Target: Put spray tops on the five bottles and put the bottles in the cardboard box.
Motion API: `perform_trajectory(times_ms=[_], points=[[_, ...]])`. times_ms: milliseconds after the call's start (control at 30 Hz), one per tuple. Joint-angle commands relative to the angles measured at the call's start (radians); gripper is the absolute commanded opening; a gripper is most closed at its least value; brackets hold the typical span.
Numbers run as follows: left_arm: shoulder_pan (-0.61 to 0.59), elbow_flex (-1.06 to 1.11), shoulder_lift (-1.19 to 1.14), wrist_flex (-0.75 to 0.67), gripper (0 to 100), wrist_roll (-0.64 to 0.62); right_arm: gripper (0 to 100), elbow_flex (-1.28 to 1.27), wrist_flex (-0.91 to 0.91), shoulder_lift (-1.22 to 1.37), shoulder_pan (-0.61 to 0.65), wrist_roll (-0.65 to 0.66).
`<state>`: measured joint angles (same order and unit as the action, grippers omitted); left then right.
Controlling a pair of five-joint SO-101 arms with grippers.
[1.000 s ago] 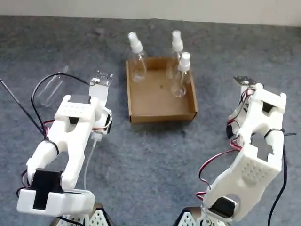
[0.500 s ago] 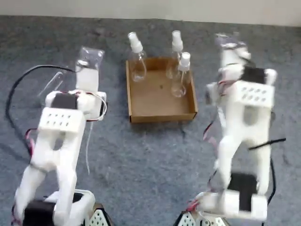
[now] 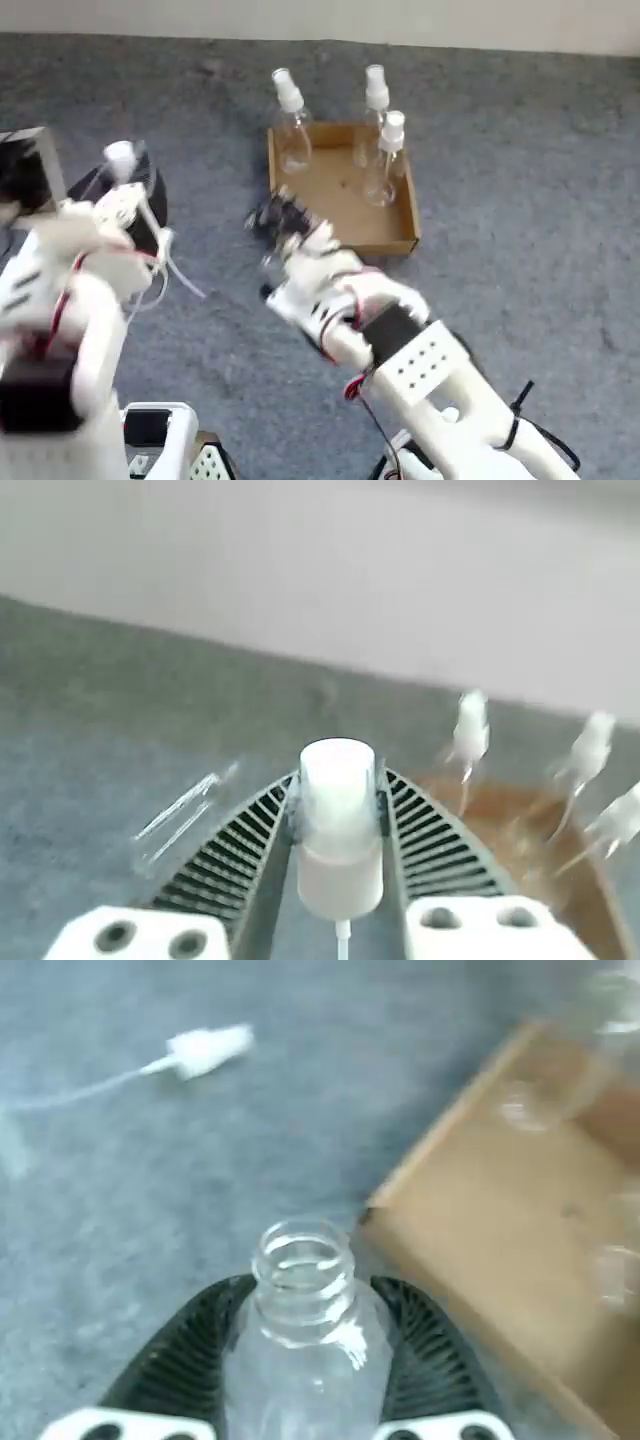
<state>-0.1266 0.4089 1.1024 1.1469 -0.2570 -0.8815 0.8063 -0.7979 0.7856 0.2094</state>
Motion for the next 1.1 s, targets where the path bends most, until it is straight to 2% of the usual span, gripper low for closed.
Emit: perform_trajectory(times_ms=[0,300,567,800,933,1000,1067], points=[[-0.016,0.061,0.170,-0.097,5,-0.115,0.3,-0.085,-0.128,-0.045,0.061,-0.011],[-0.008,0.374,0.387,-0.265,4,-0.196,0.3,-0.101,-0.213,-0.047,0.128,-0.012],[-0.007,0.447,0.414,-0.272,4,-0.196,0.4,-0.104,-0.220,-0.045,0.128,-0.006],[0.127,0.458,0.406,-0.270,4,-0.193,0.4,-0.128,-0.220,-0.054,0.122,-0.005],[0.176,0.550,0.406,-0.278,4,-0.192,0.4,-0.122,-0.226,-0.056,0.104,-0.012],[0.191,0.575,0.406,-0.278,4,-0.192,0.4,-0.127,-0.280,-0.056,0.085,-0.018],[0.193,0.584,0.406,-0.278,4,-0.192,0.4,-0.128,-0.380,-0.056,0.070,-0.084]])
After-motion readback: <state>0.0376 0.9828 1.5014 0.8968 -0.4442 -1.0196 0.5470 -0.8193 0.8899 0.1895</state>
